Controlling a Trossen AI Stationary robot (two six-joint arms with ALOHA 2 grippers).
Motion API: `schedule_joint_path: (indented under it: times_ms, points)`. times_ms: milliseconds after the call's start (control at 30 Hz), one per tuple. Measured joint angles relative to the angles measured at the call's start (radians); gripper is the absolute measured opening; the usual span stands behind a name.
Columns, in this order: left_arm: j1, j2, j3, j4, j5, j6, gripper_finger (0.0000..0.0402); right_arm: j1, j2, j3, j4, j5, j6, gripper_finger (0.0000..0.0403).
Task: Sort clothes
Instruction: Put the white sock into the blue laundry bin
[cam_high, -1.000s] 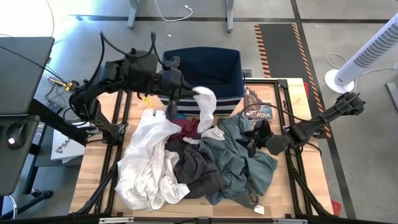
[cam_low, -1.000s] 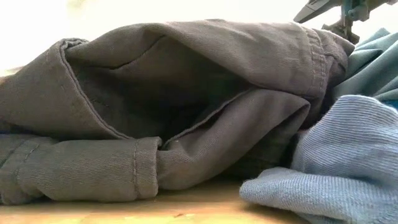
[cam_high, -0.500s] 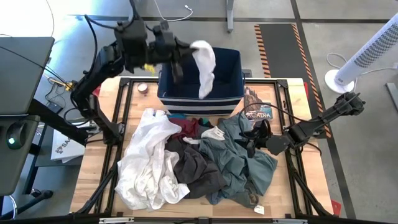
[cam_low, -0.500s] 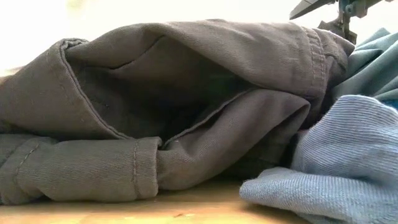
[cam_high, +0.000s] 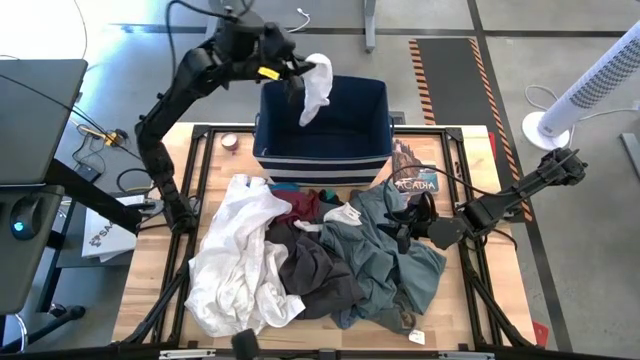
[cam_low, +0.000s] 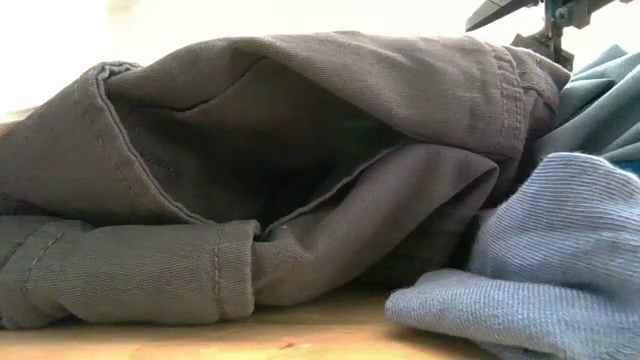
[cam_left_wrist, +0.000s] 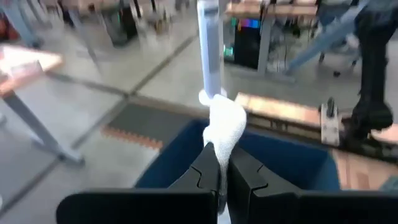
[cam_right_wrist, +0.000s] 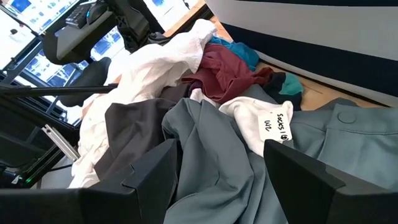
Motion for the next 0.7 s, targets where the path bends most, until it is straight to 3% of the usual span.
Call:
schedule_joint_path:
  times_ms: [200, 367, 600, 700]
  points:
    - [-0.009, 0.032, -0.001, -0.048, 0.008, 0.027, 0.0031, 0.0, 0.0, 0.0, 0.0, 0.0, 0.0, 0.024]
    - [-0.031, 0.035, -0.001, -0.051, -0.001, 0.13, 0.009, 0.0, 0.0, 0.0, -0.001, 0.002, -0.006, 0.024]
    - [-0.029, 0.034, -0.001, -0.067, -0.037, 0.06, 0.0189, 0.0, 0.0, 0.0, -0.001, 0.003, -0.007, 0.024]
    - [-0.031, 0.033, -0.001, -0.07, 0.031, 0.011, 0.021, 0.0, 0.0, 0.0, -0.001, 0.003, -0.003, 0.024]
